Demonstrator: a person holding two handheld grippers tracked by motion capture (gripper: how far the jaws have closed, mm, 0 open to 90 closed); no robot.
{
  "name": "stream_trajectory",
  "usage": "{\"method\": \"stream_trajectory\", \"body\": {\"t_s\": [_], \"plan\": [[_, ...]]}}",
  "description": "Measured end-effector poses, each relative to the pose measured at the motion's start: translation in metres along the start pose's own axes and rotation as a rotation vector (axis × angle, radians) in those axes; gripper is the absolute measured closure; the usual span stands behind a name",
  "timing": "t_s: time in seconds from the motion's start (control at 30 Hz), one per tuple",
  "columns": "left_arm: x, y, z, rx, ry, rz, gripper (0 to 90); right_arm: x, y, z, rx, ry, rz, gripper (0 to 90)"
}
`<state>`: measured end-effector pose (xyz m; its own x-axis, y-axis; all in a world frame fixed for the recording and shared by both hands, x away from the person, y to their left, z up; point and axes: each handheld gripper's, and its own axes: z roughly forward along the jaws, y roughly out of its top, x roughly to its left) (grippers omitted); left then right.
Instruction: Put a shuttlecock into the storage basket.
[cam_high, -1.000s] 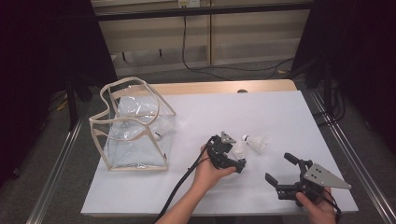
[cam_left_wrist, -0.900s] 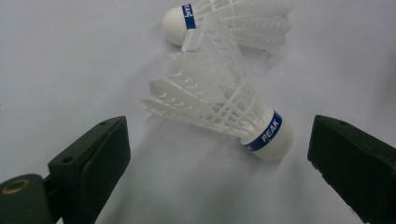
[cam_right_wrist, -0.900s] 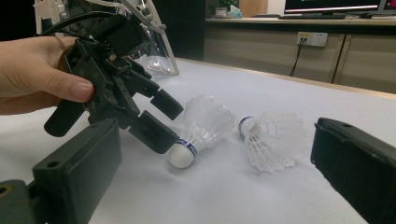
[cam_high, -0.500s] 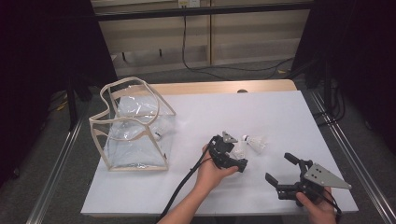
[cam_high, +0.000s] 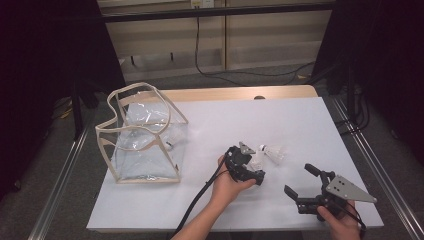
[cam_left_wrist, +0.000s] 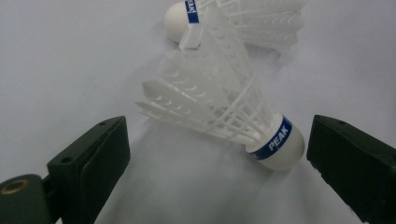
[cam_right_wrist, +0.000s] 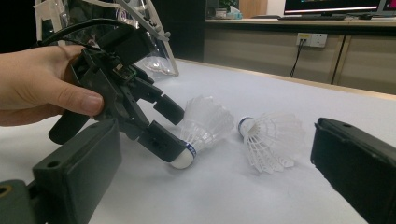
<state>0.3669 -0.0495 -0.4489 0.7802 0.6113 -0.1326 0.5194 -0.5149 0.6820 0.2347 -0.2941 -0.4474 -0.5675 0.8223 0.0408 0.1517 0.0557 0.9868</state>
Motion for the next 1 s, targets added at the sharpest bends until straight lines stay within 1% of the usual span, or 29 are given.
{"method": "stream_trajectory", "body": {"t_s": [0.03,0.1,0.13,0.2,0.27,0.33,0.4,0.5,0.6,0.7,0.8,0.93,0.97,1.0], "plan": [[0.001,0.0,0.0,-0.002,0.001,-0.005,6.2,0.0,0.0,0.0,-0.001,0.001,0.001,1.7],[0.002,0.0,-0.002,0.014,-0.008,-0.01,7.1,0.0,0.0,0.0,-0.002,0.002,0.001,1.7],[0.002,-0.001,-0.003,0.007,-0.01,-0.008,8.5,0.0,0.0,0.0,-0.002,0.001,0.001,1.7],[0.003,-0.001,-0.005,0.012,-0.001,-0.004,8.7,0.0,0.0,0.0,-0.001,0.001,0.001,1.7],[0.005,-0.002,-0.006,0.0,0.001,-0.019,8.7,0.0,0.0,0.0,-0.002,0.002,0.001,1.7],[0.007,-0.003,-0.009,-0.002,0.003,-0.021,8.9,0.0,0.0,0.0,-0.002,0.002,0.001,1.7],[0.009,-0.005,-0.01,-0.008,0.007,-0.036,9.1,0.0,0.0,0.0,-0.002,0.001,0.001,1.7],[0.011,-0.006,-0.012,-0.005,0.006,-0.042,9.5,0.0,0.0,0.0,-0.001,0.0,0.0,1.7],[0.01,-0.005,-0.012,-0.022,0.002,-0.055,9.6,0.0,0.0,0.0,0.0,0.001,0.001,1.7],[0.008,-0.003,-0.012,-0.031,0.005,-0.058,9.6,0.0,0.0,0.0,-0.001,-0.001,0.0,1.7],[0.007,-0.002,-0.01,-0.052,0.004,-0.073,9.1,0.0,0.0,0.0,-0.002,0.001,0.002,1.7],[0.006,0.0,-0.008,-0.061,0.009,-0.067,9.7,0.0,0.0,0.0,-0.002,0.002,0.006,1.7],[0.007,0.001,-0.009,-0.052,0.007,-0.057,10.1,0.0,0.0,0.0,-0.003,0.002,0.005,1.7],[0.007,0.001,-0.01,-0.059,0.004,-0.05,10.7,0.0,0.0,-0.001,-0.003,0.002,0.005,1.7]]}}
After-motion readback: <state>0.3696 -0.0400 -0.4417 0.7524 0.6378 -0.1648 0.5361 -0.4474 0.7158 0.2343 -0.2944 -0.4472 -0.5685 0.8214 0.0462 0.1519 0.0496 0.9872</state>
